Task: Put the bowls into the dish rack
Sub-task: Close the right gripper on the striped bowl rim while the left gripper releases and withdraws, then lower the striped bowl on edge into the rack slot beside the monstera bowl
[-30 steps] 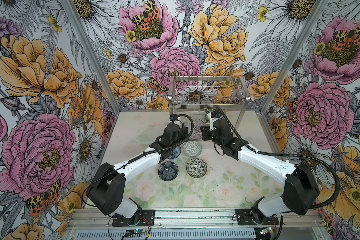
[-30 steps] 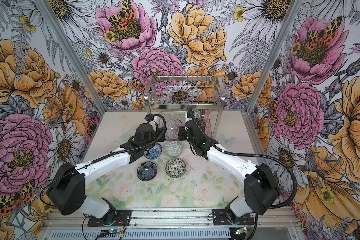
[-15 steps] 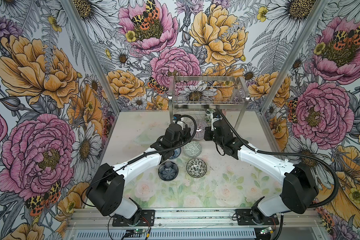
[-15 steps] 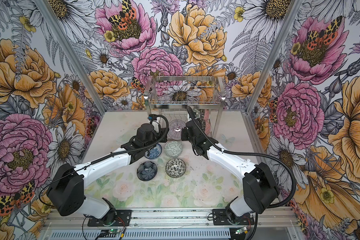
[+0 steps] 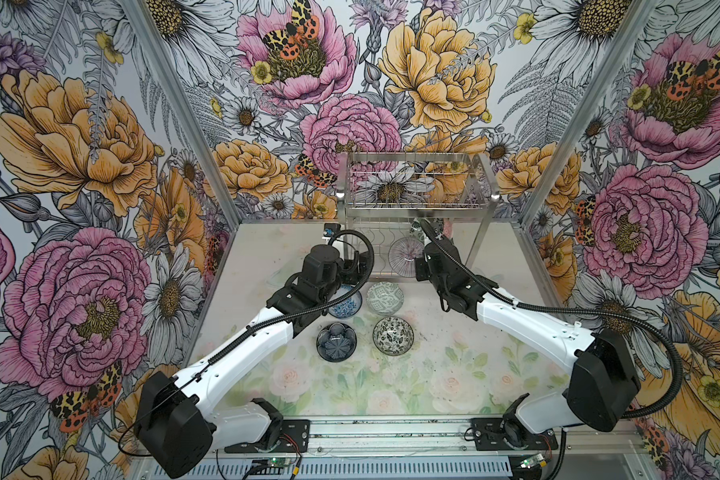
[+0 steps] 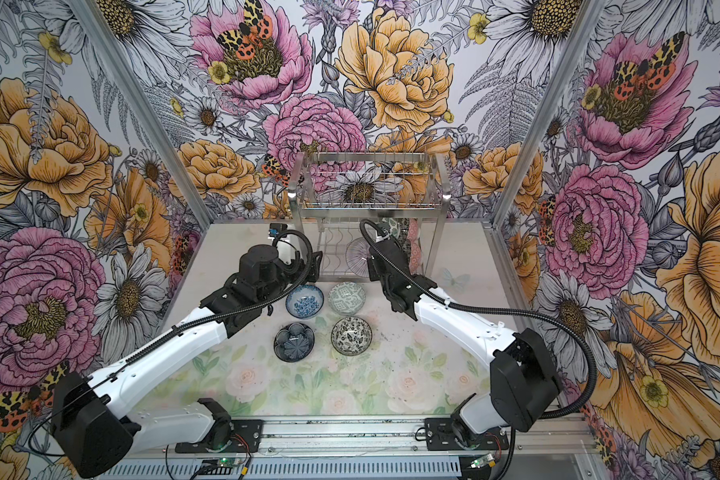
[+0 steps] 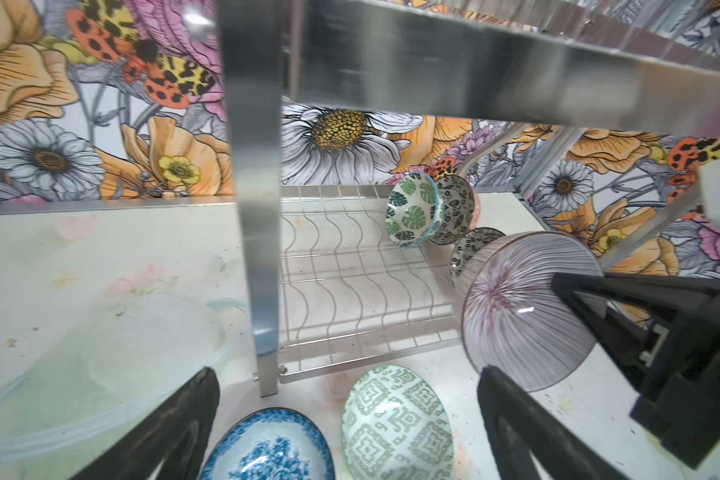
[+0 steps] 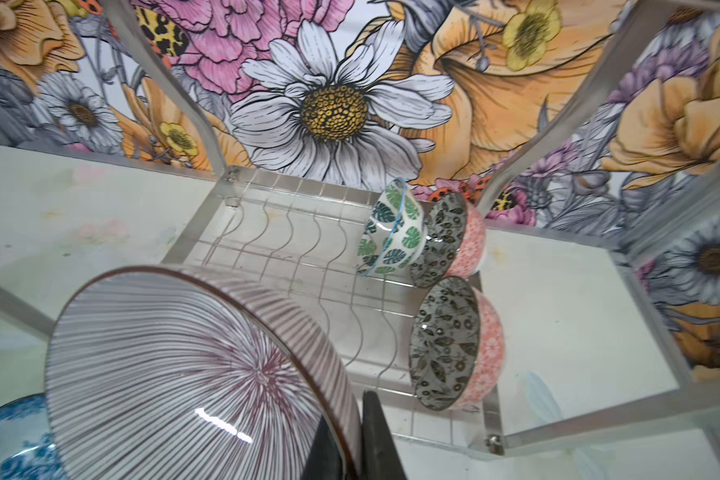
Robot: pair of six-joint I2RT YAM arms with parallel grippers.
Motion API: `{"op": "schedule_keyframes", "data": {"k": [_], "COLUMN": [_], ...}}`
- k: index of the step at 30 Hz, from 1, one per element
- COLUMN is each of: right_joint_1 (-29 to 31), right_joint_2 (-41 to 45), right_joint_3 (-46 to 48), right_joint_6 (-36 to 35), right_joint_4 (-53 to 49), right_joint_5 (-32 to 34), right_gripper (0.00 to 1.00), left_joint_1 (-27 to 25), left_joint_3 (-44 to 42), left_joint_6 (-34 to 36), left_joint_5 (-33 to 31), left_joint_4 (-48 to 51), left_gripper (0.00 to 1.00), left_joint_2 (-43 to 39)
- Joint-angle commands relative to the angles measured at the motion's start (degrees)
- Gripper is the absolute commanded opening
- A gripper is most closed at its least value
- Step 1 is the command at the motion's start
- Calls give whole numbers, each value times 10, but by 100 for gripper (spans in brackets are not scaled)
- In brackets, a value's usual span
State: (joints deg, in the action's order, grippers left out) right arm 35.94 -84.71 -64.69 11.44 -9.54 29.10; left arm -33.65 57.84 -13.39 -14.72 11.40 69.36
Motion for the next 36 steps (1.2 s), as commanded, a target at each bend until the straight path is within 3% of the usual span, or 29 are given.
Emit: {"op": "schedule_keyframes", "data": {"k": [1, 16, 27, 36], "right_joint_1": [10, 35, 15, -9], "right_joint_2": [-22, -167, -271, -309], "right_joint_3": [-42, -83, -147, -162], "right_joint_6": [-67, -268, -360, -401], "right_joint_4": [29, 125, 164, 186], "right_joint_5": [103, 305, 371, 390], "right_gripper": [0, 0, 0, 0], "left_joint_1": [35, 92, 98, 100], "left_joint_3": [-23, -41, -53, -55], "left_joint_6": [22, 19, 12, 9], "left_joint_5": [-5, 23, 43, 49], "left_joint_4": [39, 55, 62, 60], "left_gripper": [99, 99, 99, 99], "left_joint_2": [-21, -33, -37, -32]}}
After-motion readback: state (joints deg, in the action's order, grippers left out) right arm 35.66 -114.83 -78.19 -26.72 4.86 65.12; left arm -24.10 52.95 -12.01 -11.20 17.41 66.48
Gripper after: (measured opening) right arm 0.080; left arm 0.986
